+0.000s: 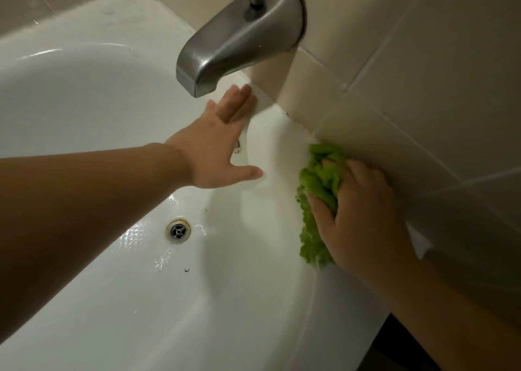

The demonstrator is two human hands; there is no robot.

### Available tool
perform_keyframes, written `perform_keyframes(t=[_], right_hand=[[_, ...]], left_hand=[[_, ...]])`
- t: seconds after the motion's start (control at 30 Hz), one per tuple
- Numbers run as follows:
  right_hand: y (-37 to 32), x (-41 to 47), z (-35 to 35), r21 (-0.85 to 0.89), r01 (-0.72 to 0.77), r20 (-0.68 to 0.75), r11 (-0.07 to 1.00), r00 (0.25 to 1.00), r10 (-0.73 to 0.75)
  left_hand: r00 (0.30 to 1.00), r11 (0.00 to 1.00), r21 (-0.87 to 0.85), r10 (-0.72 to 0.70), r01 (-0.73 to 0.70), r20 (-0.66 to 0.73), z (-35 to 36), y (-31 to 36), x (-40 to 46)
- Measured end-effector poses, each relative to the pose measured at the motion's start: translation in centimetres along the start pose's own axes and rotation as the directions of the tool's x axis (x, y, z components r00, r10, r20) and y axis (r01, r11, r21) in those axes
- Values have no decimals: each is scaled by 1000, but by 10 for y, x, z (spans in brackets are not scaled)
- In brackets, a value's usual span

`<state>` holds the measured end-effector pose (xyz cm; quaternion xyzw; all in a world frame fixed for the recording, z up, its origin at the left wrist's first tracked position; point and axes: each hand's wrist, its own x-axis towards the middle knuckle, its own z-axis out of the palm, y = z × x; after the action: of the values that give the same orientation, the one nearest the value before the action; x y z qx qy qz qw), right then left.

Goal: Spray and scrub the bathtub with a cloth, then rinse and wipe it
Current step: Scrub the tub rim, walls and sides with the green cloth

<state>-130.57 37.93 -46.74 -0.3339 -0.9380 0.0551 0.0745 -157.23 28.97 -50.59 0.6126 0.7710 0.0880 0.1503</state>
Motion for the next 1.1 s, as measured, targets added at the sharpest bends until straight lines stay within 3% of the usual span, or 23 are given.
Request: perform_keyframes(t=[0.23,0.5,0.77,1.0,1.1], right_hand=[[-20,34,16,1,24,-15,1000,1000,-24],[14,-50,-4,52,-254,-43,966,966,257],[0,-11,10,53,-135,-64,989,988,139],[25,-90,-11,66,-440,-68,896,894,444],[7,-63,-4,83,-409,-64,909,908,414]], left_hand=[[999,999,-35,34,-33,24,-2,24,-1],[989,993,-106,73,-60,126,5,71,-16],[991,988,-145,64,-46,121,15,87,-16],[989,980,-192,83,-58,121,28,107,-22],[993,964,-262,74,-46,96,37,110,-27]])
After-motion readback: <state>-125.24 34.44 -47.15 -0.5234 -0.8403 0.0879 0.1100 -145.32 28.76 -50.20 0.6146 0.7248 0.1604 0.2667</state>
